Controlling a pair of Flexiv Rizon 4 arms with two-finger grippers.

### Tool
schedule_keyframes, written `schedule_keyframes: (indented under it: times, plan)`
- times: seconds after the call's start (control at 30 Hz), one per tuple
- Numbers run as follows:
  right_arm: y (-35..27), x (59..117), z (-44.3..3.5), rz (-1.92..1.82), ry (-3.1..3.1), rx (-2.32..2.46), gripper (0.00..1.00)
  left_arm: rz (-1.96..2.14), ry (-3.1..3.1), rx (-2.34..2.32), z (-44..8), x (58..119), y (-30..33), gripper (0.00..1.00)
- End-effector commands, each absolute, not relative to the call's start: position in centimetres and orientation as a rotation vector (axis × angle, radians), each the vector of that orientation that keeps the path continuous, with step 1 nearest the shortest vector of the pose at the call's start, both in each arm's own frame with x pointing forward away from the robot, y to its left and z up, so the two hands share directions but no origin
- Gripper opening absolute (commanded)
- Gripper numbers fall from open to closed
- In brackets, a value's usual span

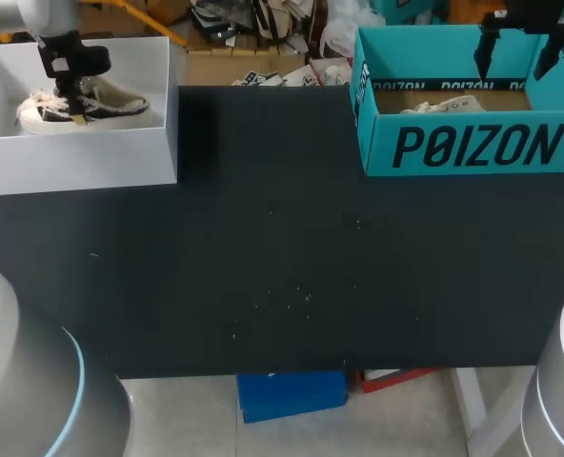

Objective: Take the shoe out of the shoebox, open the shoe tongue, remove and reinsert the insole, then place the shoe into the shoebox

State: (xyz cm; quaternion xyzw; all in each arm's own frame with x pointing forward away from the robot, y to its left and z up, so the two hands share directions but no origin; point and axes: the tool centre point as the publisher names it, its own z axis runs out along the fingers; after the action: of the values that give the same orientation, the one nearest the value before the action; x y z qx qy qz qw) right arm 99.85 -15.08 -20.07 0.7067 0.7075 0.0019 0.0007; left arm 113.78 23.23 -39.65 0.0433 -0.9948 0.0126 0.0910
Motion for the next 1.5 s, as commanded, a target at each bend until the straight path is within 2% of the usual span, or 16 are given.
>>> schedule_keyframes:
  times: [0.03,0.3,0.5,1.07,1.3,1.5]
  plan:
    - [-15.1,99.9,-20.0,0.004,2.222,2.22,1.0,0.042,-2.933,0.123,-40.2,114.6,23.5,0.0]
    - [-15.1,99.9,-20.0,0.004,2.222,2.22,1.0,0.052,-2.953,0.147,-38.6,114.7,23.9,0.0]
    - [-15.1,99.9,-20.0,0.004,2.222,2.22,1.0,0.022,-3.01,0.124,-34.5,114.4,23.5,0.0]
    - [-15.1,99.9,-20.0,0.004,2.222,2.22,1.0,-0.102,-3.25,0.098,-16.8,110.2,19.4,0.0]
    - [-15.1,99.9,-20.0,0.004,2.222,2.22,1.0,-0.093,-3.387,0.069,-9.4,106.9,15.5,0.0]
    - [-15.1,99.9,-20.0,0.004,2.222,2.22,1.0,-0.02,-3.492,0.021,-5.2,103.1,11.1,0.0]
